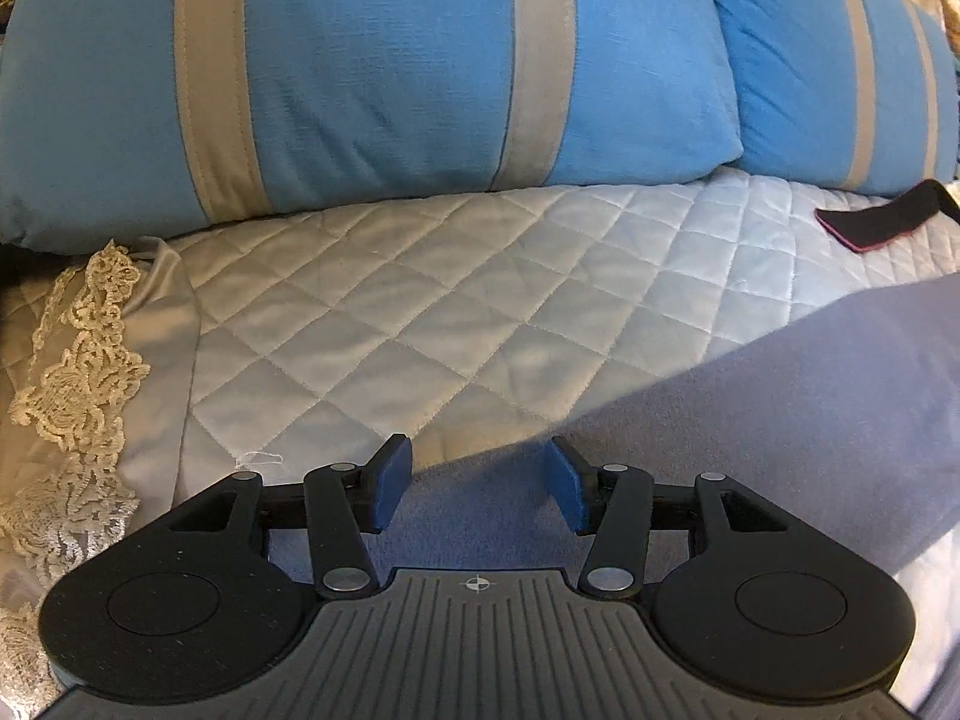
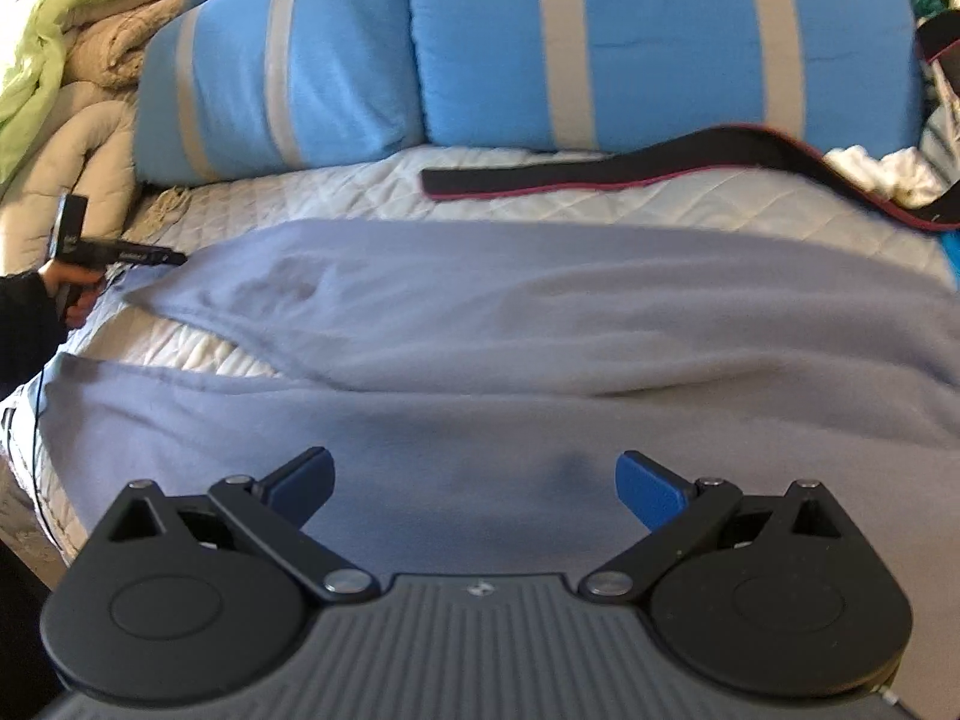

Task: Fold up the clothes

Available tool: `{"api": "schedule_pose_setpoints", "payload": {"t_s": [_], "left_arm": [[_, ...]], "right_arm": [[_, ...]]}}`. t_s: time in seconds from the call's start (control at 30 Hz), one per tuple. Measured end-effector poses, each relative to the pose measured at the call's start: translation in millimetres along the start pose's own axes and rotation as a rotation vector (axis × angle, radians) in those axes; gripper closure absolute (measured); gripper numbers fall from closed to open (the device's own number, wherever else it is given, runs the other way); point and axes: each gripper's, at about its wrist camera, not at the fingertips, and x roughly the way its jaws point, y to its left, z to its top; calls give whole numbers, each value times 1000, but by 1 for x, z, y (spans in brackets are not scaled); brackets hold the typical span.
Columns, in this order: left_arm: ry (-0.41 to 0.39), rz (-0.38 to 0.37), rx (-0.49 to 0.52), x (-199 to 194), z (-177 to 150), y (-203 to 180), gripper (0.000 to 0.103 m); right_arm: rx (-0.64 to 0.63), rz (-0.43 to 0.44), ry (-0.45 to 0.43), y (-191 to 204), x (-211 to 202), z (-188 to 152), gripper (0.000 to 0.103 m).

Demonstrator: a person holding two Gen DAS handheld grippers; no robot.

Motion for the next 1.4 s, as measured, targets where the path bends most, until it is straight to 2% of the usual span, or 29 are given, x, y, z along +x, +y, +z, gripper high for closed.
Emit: {"api": "schedule_pose_setpoints", "payload": {"t_s": [0.03, 0.1, 0.13, 0.17, 0.23, 0.3, 0.43, 0.5, 0.67, 0.97, 1.03, 1.1, 1.17, 1.23, 1.27, 1.3, 1.33, 1.4], "left_arm": [[-5, 0, -3, -1, -1, 0, 57], [-11, -15, -1, -1, -3, -3, 72], [-12, -23, 4, -1, -4, -5, 88], [-9, -22, 11, -1, -4, -9, 96], [-2, -20, 16, -1, -4, -15, 97], [6, -6, -23, -2, -1, -16, 98], [-3, 64, 36, -5, -4, -32, 98], [-6, 81, 22, -6, -5, -33, 98], [-11, 129, 31, -5, -6, -42, 98], [-33, 139, 3, -2, -11, -42, 98], [-38, 136, 0, -2, -11, -42, 98], [-44, 132, -5, -2, -12, -41, 98], [-50, 128, -10, -3, -13, -40, 98], [-58, 128, -12, -3, -14, -40, 98], [-61, 131, -10, -3, -15, -41, 98], [-65, 134, -8, -3, -15, -41, 98], [-69, 138, -7, -4, -15, -42, 98], [-90, 143, -22, -7, -17, -42, 99]], "right_arm": [[-19, -22, -14, -6, -6, 4, 0], [-44, -81, -39, -21, -16, 14, 0], [-54, -112, -50, -28, -21, 19, 0], [-58, -141, -60, -37, -26, 25, 0], [-46, -188, -77, -58, -33, 34, 0], [-26, -220, -95, -82, -37, 41, 0], [-14, -297, -125, -128, -41, 43, 0], [-12, -341, -136, -150, -42, 44, 0], [-98, -441, -128, -198, -26, 48, 0], [-15, -447, -110, -261, 17, 62, 2], [17, -426, -101, -269, 25, 64, 8], [36, -423, -81, -274, 34, 66, 24], [58, -409, -60, -278, 42, 66, 33], [62, -408, -33, -279, 51, 67, 37], [66, -415, -22, -279, 54, 66, 48], [77, -421, -20, -280, 57, 66, 67], [92, -422, -22, -280, 57, 65, 72], [91, -431, -43, -275, 53, 64, 74]]}}
